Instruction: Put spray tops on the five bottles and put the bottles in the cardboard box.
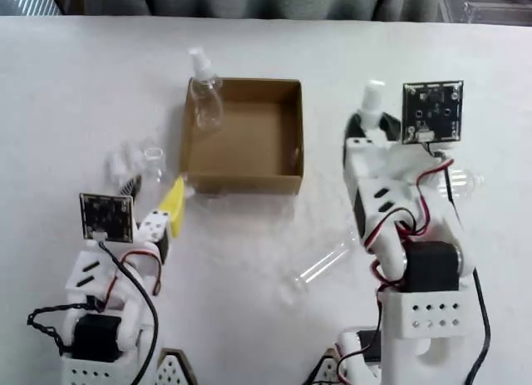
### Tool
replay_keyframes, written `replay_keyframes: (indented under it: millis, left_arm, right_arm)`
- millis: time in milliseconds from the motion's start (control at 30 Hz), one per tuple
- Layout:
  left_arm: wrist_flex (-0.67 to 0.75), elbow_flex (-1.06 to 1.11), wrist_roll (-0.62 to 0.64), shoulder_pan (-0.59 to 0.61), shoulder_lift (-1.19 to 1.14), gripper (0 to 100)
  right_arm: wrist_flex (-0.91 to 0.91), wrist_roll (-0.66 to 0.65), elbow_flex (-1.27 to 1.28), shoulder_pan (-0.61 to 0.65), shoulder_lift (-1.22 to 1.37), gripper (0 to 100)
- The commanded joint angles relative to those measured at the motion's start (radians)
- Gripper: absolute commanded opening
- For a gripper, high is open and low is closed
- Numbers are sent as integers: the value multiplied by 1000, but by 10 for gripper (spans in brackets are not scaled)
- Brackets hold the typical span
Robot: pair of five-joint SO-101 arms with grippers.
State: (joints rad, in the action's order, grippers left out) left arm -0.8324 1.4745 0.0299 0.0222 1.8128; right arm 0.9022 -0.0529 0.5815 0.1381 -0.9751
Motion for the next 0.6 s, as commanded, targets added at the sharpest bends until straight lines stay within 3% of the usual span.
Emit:
replay_keyframes:
  millis: [0, 167, 267, 433, 567]
  left_arm:
    - [72, 14, 54, -12, 12, 21]
    - [129, 49, 157, -13, 12, 21]
    - [123, 54, 143, -65, 12, 21]
    - [77, 48, 89, -156, 12, 21]
    - [75, 46, 74, -188, 12, 21]
  right_arm:
    - [-91, 14, -9, 117, -1, 16]
    - [-174, 14, -11, 280, -21, 16]
    - [-219, 21, -9, 340, -59, 16]
    - [-292, 170, -9, 390, -96, 16]
    - [-366, 175, -9, 410, -84, 16]
